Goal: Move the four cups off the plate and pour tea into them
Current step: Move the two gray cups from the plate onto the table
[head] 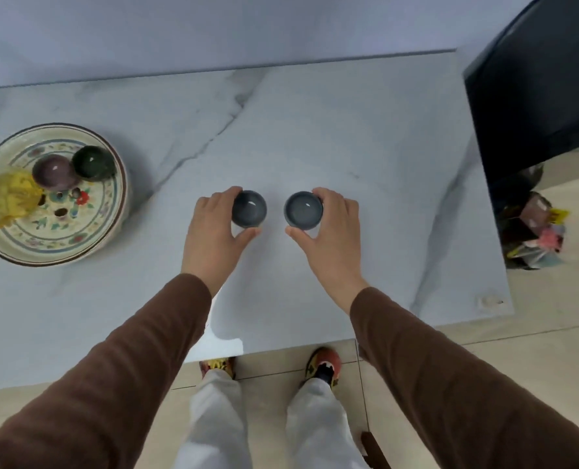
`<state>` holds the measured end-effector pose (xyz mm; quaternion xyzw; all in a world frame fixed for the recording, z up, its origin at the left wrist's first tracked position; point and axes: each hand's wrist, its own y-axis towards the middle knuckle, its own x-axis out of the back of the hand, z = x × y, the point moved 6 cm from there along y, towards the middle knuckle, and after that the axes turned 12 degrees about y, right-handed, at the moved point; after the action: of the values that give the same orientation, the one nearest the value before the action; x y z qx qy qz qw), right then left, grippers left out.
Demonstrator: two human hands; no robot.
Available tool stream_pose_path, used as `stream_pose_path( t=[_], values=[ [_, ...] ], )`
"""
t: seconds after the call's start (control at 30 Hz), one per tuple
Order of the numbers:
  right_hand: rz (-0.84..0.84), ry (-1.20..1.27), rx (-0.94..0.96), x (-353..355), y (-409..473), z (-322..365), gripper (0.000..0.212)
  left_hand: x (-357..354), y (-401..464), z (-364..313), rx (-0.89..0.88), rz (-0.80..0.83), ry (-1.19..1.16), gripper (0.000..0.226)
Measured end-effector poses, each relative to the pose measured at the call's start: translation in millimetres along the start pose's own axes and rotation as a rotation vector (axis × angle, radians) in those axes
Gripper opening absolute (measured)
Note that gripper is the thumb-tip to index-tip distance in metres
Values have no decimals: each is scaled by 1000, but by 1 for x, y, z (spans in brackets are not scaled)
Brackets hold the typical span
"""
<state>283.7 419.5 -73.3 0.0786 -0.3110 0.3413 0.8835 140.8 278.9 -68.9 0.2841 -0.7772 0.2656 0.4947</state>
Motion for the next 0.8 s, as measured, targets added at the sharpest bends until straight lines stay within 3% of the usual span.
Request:
stream_pose_path(
  t=[0.47, 0.8],
  values=[
    [-105, -61, -163, 102, 55, -111, 68, -85, 66, -121, -118, 86, -60, 63],
    [21, -99, -147, 121, 106, -175, 67, -131, 101, -167, -78, 77, 27, 60]
  ],
)
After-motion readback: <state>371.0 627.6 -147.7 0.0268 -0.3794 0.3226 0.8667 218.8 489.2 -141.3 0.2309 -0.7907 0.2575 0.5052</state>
